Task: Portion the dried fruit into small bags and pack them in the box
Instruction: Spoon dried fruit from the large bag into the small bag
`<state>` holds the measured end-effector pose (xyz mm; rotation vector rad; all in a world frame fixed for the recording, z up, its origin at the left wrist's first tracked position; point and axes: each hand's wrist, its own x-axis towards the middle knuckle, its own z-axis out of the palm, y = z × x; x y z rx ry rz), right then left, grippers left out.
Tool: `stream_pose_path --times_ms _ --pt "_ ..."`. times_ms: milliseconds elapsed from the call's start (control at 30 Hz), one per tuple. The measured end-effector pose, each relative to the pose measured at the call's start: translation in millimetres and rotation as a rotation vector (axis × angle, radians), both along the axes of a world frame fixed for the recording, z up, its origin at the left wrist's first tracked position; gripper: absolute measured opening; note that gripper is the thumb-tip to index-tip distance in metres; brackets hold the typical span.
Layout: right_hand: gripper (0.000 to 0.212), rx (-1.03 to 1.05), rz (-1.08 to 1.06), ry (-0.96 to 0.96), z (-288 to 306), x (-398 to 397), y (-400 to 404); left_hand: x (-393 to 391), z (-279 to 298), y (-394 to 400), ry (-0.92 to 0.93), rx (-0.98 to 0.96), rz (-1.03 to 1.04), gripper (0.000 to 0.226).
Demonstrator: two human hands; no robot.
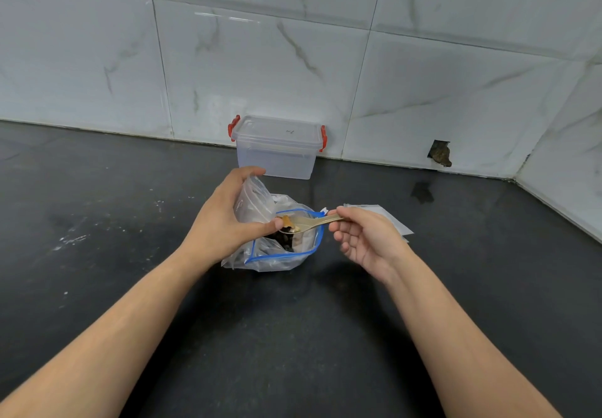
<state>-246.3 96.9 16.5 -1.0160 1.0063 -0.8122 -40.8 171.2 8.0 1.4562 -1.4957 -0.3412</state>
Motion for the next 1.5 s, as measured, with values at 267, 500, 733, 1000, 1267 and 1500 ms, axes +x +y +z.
stream_pose_path --times_ms 267,500,733,1000,1267,1500 --pt "0.023 -0.053 0.033 -0.031 12.8 -13.1 -1.4 2.0 -3.2 -3.7 0.128 0.024 0.056 0.078" --pt "0.018 -0.243 0.001 -0.088 55.6 -2.6 10.2 3.1 -7.1 -5.5 0.137 0.021 0.012 0.07" --pt "0.014 -0.737 0.09 0.328 68.4 39.8 34.0 0.4 -5.1 -2.5 0.156 -0.041 -0.025 0.058" --pt "0.013 -1.042 0.015 0.426 75.0 36.0 44.3 2.1 -2.4 -1.3 0.198 -0.032 -0.023 0.065" --pt "0.019 -0.639 -0.119 0.406 55.5 -4.6 23.7 5.8 3.7 1.5 0.298 0.455 -0.128 0.082" --pt "0.016 -0.864 -0.067 0.796 13.7 17.7 32.8 5.3 -2.0 -2.2 0.256 0.544 0.001 0.076"
